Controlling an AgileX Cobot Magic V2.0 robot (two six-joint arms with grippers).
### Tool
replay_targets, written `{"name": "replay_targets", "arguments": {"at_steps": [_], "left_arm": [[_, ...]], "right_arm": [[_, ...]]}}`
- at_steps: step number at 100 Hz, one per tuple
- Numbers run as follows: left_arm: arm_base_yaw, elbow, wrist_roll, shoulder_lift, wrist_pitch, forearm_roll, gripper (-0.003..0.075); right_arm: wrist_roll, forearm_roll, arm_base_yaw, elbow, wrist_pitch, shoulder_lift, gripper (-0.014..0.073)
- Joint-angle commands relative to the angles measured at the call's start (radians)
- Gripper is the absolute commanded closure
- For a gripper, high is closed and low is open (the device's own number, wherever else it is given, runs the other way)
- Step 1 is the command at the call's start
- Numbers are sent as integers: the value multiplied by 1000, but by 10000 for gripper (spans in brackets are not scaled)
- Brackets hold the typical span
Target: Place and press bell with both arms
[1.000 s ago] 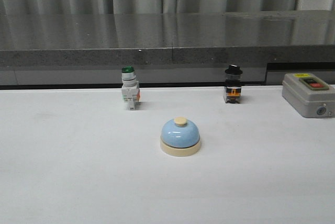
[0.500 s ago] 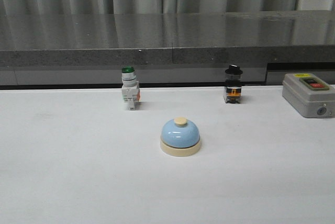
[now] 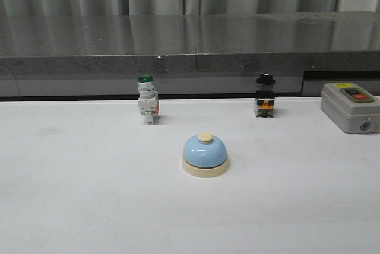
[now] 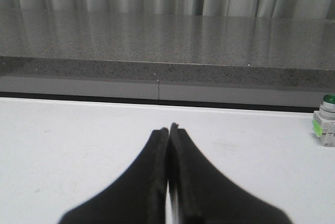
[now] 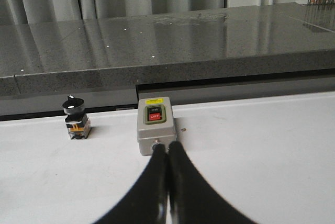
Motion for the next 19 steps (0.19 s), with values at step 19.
{"name": "replay_targets", "arguments": {"at_steps": [19], "left_arm": [[0,42,-10,-30,-78,-3,741]], "right_arm": [[-2,-2,-6,-14,-78,-15,654]]}}
